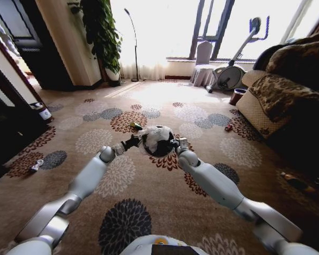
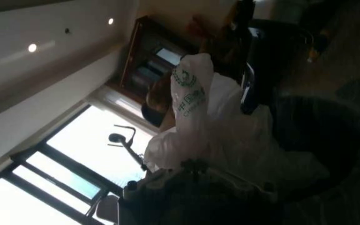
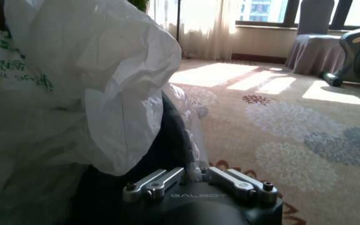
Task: Pick up the trash from the ground and place it into the trash bin.
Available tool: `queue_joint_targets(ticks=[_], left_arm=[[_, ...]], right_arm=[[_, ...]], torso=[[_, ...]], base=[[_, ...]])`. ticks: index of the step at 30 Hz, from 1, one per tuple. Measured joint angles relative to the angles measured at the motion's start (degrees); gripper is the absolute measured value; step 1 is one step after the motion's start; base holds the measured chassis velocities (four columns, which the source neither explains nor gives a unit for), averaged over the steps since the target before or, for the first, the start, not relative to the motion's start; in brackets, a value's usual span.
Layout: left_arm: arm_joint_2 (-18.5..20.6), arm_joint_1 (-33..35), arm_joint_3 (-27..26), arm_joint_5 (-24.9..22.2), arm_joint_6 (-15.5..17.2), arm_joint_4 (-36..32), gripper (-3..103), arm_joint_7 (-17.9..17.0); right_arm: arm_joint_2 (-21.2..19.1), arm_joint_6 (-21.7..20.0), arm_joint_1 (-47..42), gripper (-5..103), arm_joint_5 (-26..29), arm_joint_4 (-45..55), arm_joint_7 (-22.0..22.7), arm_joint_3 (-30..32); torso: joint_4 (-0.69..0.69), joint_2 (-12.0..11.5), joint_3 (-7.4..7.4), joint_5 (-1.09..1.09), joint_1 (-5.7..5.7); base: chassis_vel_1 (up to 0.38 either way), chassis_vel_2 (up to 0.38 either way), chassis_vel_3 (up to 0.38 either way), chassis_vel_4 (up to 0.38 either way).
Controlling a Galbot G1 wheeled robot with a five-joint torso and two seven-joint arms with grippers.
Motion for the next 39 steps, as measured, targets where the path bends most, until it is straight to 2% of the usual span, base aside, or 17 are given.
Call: queue_joint_targets(ticks=[2,4,8,14,15,17,19,20,26,30,31,32,33,35,36,38,39], left_arm=[[-0.61,-0.87,-0.59,7.34,-1.85,-0.01,0,-1.73],[-0.18,-1.22,-0.75,10.84,-2.06,-1.42,0,-2.34],[0.80,-1.47,-0.81,11.78,-2.06,-2.76,0,-0.91],[1.45,-1.45,-0.73,11.27,-1.99,-2.22,-1,-0.66],[1.97,-0.85,-0.79,10.26,-1.92,-2.21,10,-0.19],[2.69,-0.01,-0.21,7.56,-1.86,-2.26,20,0.02],[2.93,0.30,0.22,6.54,-1.84,-2.26,20,0.14],[3.32,0.71,1.00,5.13,-1.81,-2.22,31,0.22],[4.13,1.66,0.34,2.11,-1.75,-2.53,47,1.61],[6.22,3.24,-1.06,-7.15,-0.33,-5.20,64,3.75],[7.02,4.02,-0.99,-11.69,1.43,-6.64,69,4.10],[8.30,5.34,-0.29,-19.77,4.96,-9.00,74,4.48],[8.30,5.34,-0.29,-19.77,4.96,-9.00,74,4.48],[9.49,7.20,1.04,-29.33,9.58,-12.07,80,4.07],[9.79,8.98,1.57,-36.04,12.68,-14.28,90,3.15],[9.61,10.27,1.25,-38.31,13.65,-15.20,95,2.70],[9.17,11.80,0.08,-39.04,14.04,-15.87,96,2.51]], right_arm=[[-0.15,-0.05,-0.24,0,-0.24,-0.02,0.00,-0.05],[-0.37,-0.08,-0.18,0,-1.11,-0.44,-0.15,-0.36],[-0.55,-0.04,0.48,0,-2.44,-2.03,-0.48,-1.03],[-1.32,-1.34,1.47,0,-0.57,-2.38,-0.78,-1.61],[-2.28,-2.22,2.21,0,0.78,-2.77,-1.49,-2.29],[-3.13,-3.11,2.99,0,2.30,-3.18,-2.13,-2.39],[-3.43,-3.60,3.29,0,2.98,-3.18,-2.61,-2.39],[-3.93,-4.21,3.75,0,3.85,-3.13,-3.41,-2.71],[-4.44,-4.86,4.07,0,4.54,-3.21,-4.06,-3.65],[-4.93,-7.05,4.08,0,9.04,-2.85,-3.70,-3.95],[-5.19,-7.74,4.09,0,10.28,-2.71,-3.71,-4.44],[-5.56,-7.80,4.15,0,10.31,-2.90,-4.05,-5.17],[-5.56,-7.80,4.15,0,10.31,-2.90,-4.05,-5.17],[-5.63,-7.90,4.27,0,11.13,-3.30,-3.77,-5.55],[-5.46,-9.00,4.48,0,13.75,-3.29,-2.92,-5.25],[-5.87,-10.62,5.04,0,15.34,-3.05,-3.23,-5.06],[-7.94,-11.79,6.61,0,16.16,-2.53,-5.09,-6.76]], torso=[[-0.01,0.00,0.00,-0.01,0.00],[-0.01,0.00,0.00,-0.01,0.00],[0.00,0.01,0.00,0.00,0.00],[0.01,0.01,0.00,-0.01,0.00],[0.01,0.01,0.00,-0.01,0.00],[0.00,0.01,-0.01,-0.01,0.00],[-0.01,0.01,0.00,-0.01,0.00],[0.00,0.01,0.00,-0.02,0.00],[0.00,0.01,0.00,-0.02,0.00],[-0.01,0.01,0.00,-0.02,0.00],[0.00,0.01,-0.01,-0.01,0.00],[0.03,0.01,0.00,0.02,-0.01],[0.03,0.01,0.00,0.02,-0.01],[0.01,0.01,-0.01,-0.01,-0.01],[0.00,0.01,0.00,-0.01,-0.01],[0.00,0.01,0.00,0.05,-0.01],[0.04,0.01,-0.01,0.00,0.00]], base=[[0.000,0.000,0.000,0.000],[0.000,0.000,0.000,0.000],[0.000,0.000,0.000,0.000],[0.000,0.000,0.000,0.000],[0.000,0.000,0.000,0.000],[0.000,0.000,0.000,0.000],[0.000,0.000,0.000,0.000],[0.000,0.000,0.000,0.000],[0.000,0.000,0.000,0.000],[0.000,0.000,0.000,0.000],[0.000,0.000,0.000,0.000],[0.000,0.000,0.000,0.000],[0.000,0.000,0.000,0.000],[0.000,0.000,0.000,0.000],[0.000,0.000,0.000,0.000],[0.000,0.000,0.000,0.000],[0.000,0.000,0.000,0.000]])
